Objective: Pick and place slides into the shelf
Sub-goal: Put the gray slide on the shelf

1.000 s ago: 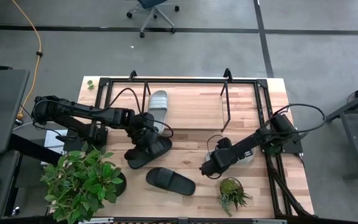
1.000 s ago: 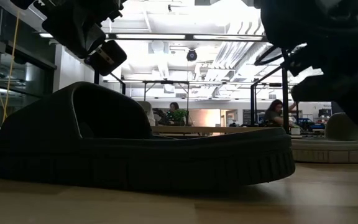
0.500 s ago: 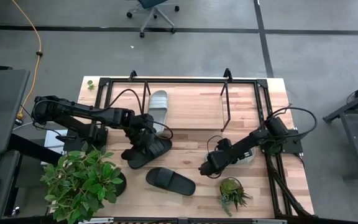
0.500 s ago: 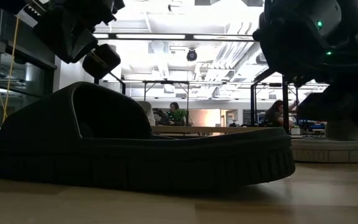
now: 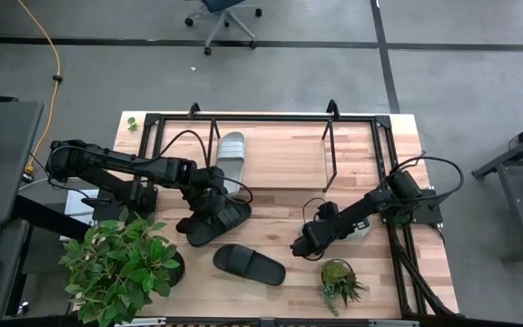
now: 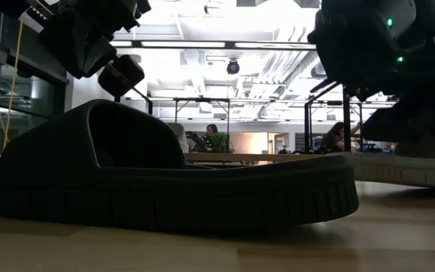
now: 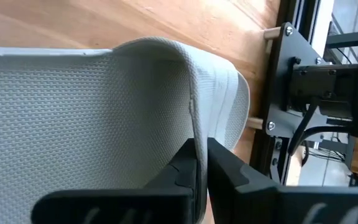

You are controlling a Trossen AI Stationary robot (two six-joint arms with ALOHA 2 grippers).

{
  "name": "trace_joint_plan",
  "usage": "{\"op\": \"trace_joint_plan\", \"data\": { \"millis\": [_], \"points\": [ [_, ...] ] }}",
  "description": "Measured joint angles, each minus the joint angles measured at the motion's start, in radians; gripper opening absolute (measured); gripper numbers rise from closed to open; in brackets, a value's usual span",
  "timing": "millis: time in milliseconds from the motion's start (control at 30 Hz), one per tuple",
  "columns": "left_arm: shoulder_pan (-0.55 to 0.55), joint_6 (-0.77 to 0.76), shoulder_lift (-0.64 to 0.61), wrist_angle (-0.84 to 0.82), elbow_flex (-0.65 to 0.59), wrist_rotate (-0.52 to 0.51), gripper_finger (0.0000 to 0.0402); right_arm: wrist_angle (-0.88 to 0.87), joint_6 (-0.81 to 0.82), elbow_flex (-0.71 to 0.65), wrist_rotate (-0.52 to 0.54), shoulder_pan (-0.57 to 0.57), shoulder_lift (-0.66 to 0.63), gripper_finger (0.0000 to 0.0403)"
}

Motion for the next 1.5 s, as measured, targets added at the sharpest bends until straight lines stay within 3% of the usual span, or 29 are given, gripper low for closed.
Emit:
{"op": "trace_joint_plan", "data": {
  "millis": [333,633,1167,1500],
  "points": [
    [0.0,-0.024,-0.03,-0.005,0.0,0.025,0.0001,-0.014,-0.05,0.15,0.092,0.027,0.0,0.0002],
    [0.0,-0.097,-0.116,-0.003,0.0,0.026,0.0001,-0.013,-0.212,0.354,0.238,0.03,0.0,0.0001],
    [0.0,-0.186,-0.156,0.003,0.0,-0.007,0.0001,0.048,-0.737,0.7,0.499,0.005,0.0,0.0],
    [0.0,-0.192,-0.162,0.002,0.0,-0.058,0.0001,0.086,-1.145,0.697,0.628,-0.125,0.0,0.0]
  ]
}}
